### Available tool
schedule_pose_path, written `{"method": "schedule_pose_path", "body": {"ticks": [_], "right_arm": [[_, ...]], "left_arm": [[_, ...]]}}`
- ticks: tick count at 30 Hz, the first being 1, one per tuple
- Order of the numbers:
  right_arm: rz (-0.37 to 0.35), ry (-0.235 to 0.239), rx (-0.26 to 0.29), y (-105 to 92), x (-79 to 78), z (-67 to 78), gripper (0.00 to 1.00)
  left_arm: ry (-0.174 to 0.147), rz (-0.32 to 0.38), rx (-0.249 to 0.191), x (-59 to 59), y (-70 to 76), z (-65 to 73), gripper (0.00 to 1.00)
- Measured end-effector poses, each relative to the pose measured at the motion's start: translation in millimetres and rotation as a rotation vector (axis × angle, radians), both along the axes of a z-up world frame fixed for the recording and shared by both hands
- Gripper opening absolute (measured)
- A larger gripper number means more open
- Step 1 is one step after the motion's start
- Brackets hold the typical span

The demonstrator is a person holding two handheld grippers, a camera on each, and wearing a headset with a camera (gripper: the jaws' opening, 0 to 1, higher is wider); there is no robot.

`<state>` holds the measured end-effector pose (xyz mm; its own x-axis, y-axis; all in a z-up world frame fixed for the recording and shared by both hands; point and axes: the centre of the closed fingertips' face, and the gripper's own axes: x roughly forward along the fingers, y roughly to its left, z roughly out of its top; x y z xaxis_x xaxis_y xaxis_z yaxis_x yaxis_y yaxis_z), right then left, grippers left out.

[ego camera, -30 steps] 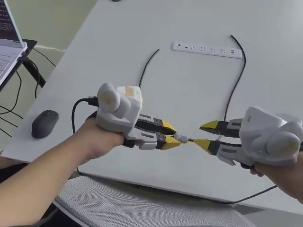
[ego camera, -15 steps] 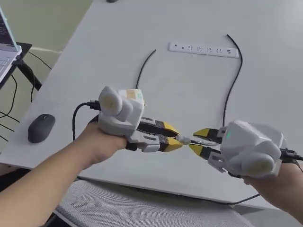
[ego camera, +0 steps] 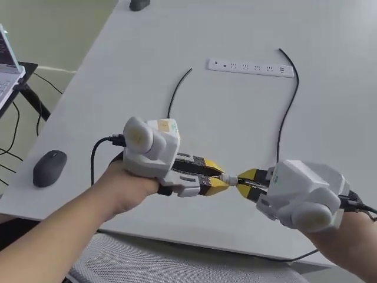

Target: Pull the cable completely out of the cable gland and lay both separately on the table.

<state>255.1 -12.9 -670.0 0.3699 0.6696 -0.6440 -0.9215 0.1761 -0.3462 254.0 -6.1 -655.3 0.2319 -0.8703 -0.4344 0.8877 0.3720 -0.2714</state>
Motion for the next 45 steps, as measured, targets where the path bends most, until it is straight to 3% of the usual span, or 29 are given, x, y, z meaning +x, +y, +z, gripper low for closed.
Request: {"method": "schedule_pose_path", "body": {"ticks": [6, 25, 37, 45], "right_arm": [[-0.005, 0.007, 0.002, 0.9, 1.6, -0.8, 0.0], [-0.143, 0.048, 0.062, -15.5, 13.5, -5.9, 0.0], [-0.204, 0.087, 0.081, -22.9, 17.4, -10.7, 0.0], [-0.34, 0.175, 0.131, -43.9, 26.9, -20.3, 0.0]], "left_arm": [[-0.025, 0.0, 0.018, 1.4, 1.3, -1.3, 0.15], [-0.037, 0.026, -0.004, 2.7, 2.9, 5.5, 0.15], [-0.045, 0.035, 0.009, 5.5, 2.1, 2.4, 0.15], [-0.049, 0.045, -0.005, 5.8, 1.8, 6.9, 0.15]]}}
